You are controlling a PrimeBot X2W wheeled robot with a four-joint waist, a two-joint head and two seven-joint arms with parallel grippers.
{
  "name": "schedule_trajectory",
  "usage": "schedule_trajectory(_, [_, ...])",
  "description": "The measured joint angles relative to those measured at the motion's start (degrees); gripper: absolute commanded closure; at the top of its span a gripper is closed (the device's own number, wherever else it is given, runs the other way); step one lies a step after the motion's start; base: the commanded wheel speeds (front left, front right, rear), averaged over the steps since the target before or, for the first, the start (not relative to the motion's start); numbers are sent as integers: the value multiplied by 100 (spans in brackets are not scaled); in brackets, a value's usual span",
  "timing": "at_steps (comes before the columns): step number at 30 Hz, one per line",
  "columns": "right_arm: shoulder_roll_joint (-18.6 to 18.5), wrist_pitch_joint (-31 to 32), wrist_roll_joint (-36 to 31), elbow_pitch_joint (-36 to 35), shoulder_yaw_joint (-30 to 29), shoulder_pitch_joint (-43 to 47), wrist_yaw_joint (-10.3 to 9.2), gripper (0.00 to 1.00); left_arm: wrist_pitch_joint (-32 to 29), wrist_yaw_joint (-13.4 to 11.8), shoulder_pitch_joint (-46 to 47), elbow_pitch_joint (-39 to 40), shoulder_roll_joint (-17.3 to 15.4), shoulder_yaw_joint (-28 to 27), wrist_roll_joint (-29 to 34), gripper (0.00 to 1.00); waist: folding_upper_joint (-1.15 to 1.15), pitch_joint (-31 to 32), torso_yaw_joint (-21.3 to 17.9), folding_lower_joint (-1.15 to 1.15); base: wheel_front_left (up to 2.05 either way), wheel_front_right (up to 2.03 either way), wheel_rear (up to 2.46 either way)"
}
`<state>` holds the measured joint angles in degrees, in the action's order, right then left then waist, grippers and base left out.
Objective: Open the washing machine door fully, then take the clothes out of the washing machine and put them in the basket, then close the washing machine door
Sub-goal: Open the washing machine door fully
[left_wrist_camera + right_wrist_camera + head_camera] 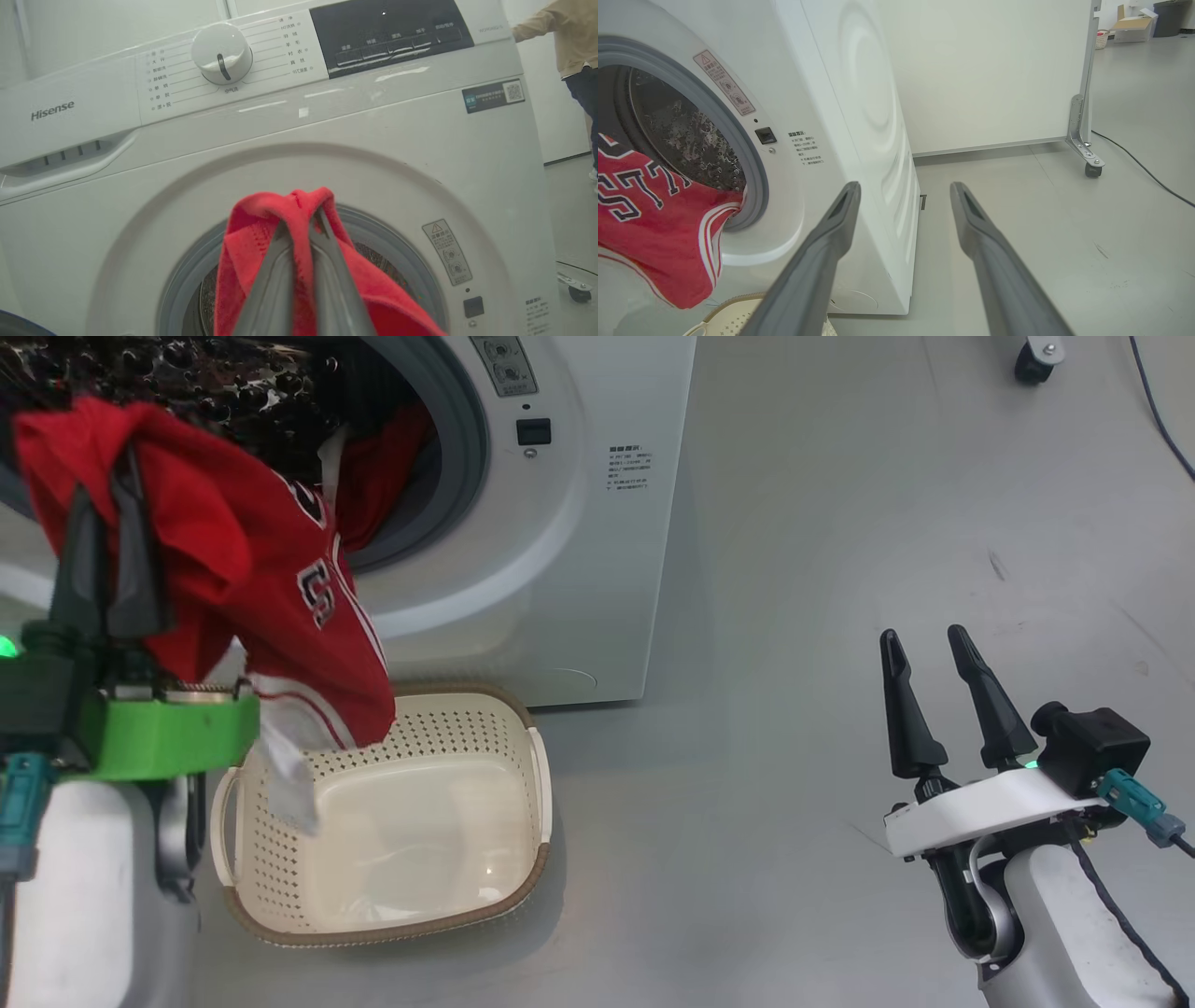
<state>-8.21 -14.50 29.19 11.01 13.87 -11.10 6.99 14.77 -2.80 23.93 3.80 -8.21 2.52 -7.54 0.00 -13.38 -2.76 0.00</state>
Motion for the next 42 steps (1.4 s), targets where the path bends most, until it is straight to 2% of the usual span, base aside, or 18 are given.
schedule_trajectory(6, [4, 0, 1, -51, 36, 18, 0, 0, -67, 64, -638, -318, 4, 207, -31, 100, 0, -34, -29, 0, 0, 0, 0])
schedule_trajectory(18, [2, 0, 1, -120, 142, 11, 0, 0, -421, 242, -1126, -971, 11, 500, -110, 100, 0, -279, -126, 0, 0, 0, 0])
schedule_trajectory(26, [7, 0, 2, -160, 201, -25, 0, 0, -700, 365, -1171, -1591, -19, 564, -130, 100, 0, -506, -260, 0, 0, 0, 0])
schedule_trajectory(42, [21, 0, 11, -261, 247, -218, 0, 0, -851, 419, -970, -2669, -203, 461, -171, 100, 0, -1121, -696, 0, 0, 0, 0])
